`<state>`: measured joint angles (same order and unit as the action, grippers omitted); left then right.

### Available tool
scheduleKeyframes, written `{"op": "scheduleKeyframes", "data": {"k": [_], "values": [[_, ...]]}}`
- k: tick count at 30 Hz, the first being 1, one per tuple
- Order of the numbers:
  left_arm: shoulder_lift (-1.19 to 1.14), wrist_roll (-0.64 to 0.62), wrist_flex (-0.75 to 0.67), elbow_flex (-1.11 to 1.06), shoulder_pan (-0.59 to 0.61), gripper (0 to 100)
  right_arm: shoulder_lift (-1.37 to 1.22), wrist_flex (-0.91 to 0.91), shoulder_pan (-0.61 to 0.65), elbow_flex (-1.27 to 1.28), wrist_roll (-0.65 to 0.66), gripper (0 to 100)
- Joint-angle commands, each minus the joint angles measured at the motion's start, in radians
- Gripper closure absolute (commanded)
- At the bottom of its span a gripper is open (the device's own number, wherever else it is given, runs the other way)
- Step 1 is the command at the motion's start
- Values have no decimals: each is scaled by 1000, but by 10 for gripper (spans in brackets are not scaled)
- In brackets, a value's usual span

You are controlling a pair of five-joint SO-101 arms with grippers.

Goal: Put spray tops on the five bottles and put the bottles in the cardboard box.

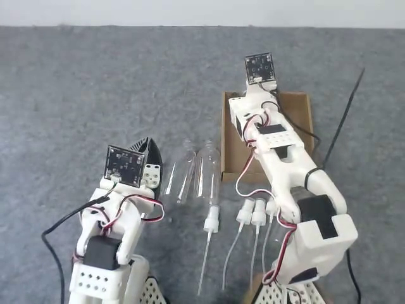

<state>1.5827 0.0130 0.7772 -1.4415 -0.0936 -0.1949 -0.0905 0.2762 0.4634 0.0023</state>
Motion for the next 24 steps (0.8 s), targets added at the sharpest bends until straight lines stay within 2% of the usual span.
{"op": "scheduleKeyframes", "data": {"k": [1, 6, 14, 24], "values": [[15, -3, -32, 7, 3, 989, 94, -4, 13, -60, 14, 682], [15, -3, -32, 7, 3, 989, 122, -21, 16, -80, 14, 683], [15, -3, -32, 7, 3, 989, 189, -193, 18, -226, 12, 683], [15, -3, -32, 5, 3, 989, 429, -599, 15, -308, 12, 683]]}}
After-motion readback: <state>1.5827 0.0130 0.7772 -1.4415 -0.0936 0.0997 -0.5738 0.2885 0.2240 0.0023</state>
